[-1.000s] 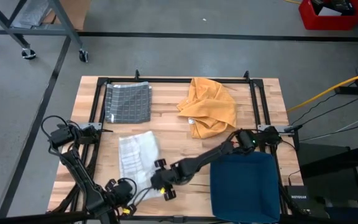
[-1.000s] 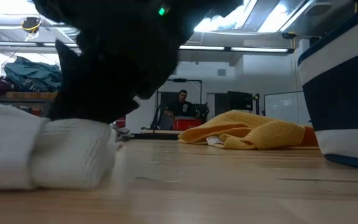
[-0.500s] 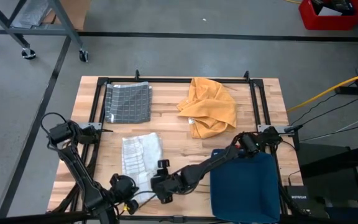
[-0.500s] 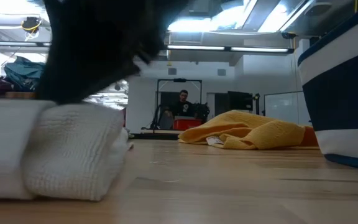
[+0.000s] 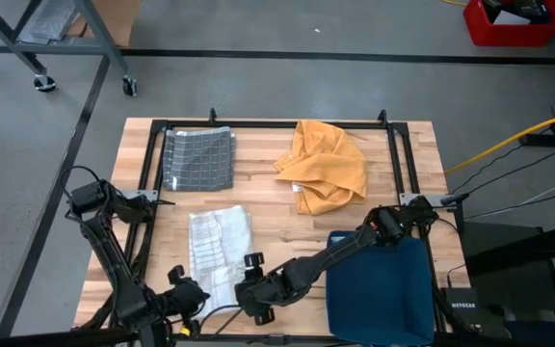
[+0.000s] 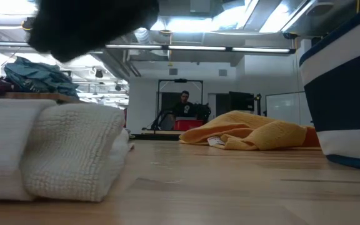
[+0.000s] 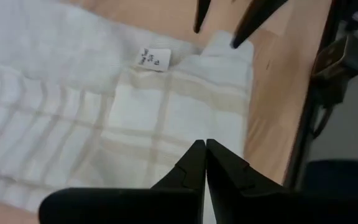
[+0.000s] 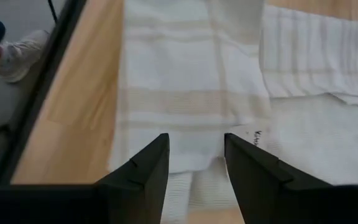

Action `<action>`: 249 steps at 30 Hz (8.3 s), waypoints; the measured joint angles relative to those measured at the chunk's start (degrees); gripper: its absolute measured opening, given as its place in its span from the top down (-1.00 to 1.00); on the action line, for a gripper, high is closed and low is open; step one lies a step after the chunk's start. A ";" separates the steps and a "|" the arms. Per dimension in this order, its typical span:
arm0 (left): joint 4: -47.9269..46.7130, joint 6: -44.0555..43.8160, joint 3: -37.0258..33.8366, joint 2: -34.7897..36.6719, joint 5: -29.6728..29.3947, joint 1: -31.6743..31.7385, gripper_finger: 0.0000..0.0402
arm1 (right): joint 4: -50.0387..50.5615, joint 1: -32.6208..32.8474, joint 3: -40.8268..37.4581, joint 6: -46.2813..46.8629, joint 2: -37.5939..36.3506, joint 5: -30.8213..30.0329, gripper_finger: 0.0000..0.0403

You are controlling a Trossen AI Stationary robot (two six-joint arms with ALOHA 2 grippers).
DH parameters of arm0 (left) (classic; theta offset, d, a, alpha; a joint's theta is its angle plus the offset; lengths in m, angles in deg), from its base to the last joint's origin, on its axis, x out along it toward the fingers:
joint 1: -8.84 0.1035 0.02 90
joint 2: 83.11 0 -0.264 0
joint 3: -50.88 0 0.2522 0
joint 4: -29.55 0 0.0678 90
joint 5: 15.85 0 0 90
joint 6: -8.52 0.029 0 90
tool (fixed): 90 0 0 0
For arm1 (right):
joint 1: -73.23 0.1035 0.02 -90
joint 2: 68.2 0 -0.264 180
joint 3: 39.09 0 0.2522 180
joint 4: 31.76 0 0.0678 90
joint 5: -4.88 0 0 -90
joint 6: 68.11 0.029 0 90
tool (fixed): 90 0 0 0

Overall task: Fold towel
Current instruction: Fold the white towel

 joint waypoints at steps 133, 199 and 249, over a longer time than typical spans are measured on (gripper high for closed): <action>10.18 13.82 -0.06 -9.05 25.28 4.46 0.03 | -3.87 6.07 1.06 0.61 8.64 2.91 0.20; 8.06 -0.82 0.49 -1.41 21.07 5.59 0.99 | 2.33 5.49 0.54 19.07 0.26 -3.09 0.99; -31.41 -6.86 -7.12 11.21 16.91 16.91 0.82 | 0.96 -10.13 1.89 11.08 -4.50 -12.16 0.93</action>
